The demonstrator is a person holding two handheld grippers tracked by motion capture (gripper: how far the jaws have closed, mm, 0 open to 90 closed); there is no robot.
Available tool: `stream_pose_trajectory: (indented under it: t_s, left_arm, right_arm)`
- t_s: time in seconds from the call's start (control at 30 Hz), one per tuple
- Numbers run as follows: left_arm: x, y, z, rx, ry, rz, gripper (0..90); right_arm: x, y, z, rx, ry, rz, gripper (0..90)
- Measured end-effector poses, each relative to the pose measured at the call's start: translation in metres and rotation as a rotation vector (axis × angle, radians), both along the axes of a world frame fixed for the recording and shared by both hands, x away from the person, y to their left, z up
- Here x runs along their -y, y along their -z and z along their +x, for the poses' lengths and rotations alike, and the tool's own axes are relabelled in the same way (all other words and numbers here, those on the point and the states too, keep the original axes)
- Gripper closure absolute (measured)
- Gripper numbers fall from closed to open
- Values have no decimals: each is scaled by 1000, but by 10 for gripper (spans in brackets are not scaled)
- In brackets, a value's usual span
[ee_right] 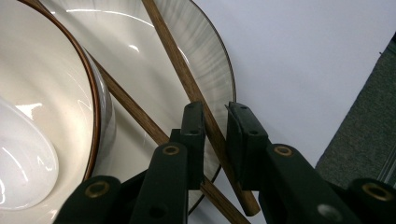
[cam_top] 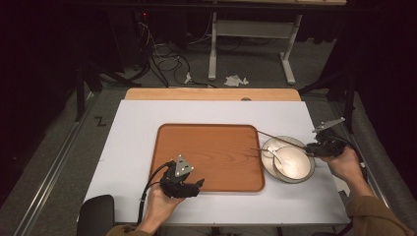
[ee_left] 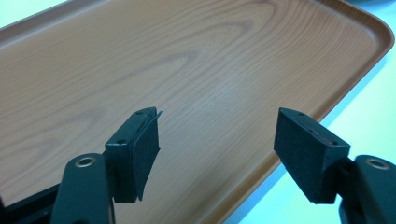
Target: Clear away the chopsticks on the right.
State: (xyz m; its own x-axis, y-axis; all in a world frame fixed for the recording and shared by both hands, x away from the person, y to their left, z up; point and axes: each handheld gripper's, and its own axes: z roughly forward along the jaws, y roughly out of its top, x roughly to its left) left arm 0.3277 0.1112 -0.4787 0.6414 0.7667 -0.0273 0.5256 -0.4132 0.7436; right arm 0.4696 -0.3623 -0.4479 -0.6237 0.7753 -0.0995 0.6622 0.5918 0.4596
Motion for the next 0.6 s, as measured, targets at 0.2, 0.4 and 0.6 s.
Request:
stream_pose_trajectory:
  t_s: [0.2, 0.4, 0.6]
  left_arm:
    - [0, 0, 0, 1, -3, -2, 310]
    - [0, 0, 0, 0, -4, -3, 311]
    - [-2, -1, -1, 4, -7, -7, 312]
  right_arm:
    - [-3, 0, 0, 6, -4, -21, 826]
    - [-2, 0, -1, 3, -3, -28, 836]
    - [-4, 2, 1, 8, -9, -43, 839]
